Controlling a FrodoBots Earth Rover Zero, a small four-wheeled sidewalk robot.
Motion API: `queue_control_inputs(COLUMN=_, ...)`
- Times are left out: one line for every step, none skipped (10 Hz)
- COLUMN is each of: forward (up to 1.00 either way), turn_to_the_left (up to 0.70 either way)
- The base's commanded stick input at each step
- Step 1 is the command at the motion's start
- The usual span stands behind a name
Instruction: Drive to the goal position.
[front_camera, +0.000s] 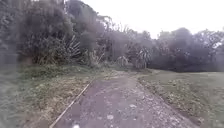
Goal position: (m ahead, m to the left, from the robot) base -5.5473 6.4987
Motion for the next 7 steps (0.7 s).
queue_control_inputs(forward=0.45, turn_to_the_left=-0.26)
queue_control_inputs(forward=0.45, turn_to_the_left=-0.27)
queue_control_inputs(forward=0.45, turn_to_the_left=-0.27)
queue_control_inputs(forward=0.45, turn_to_the_left=-0.27)
queue_control_inputs(forward=0.45, turn_to_the_left=-0.27)
queue_control_inputs(forward=0.45, turn_to_the_left=-0.27)
queue_control_inputs(forward=0.45, turn_to_the_left=-0.27)
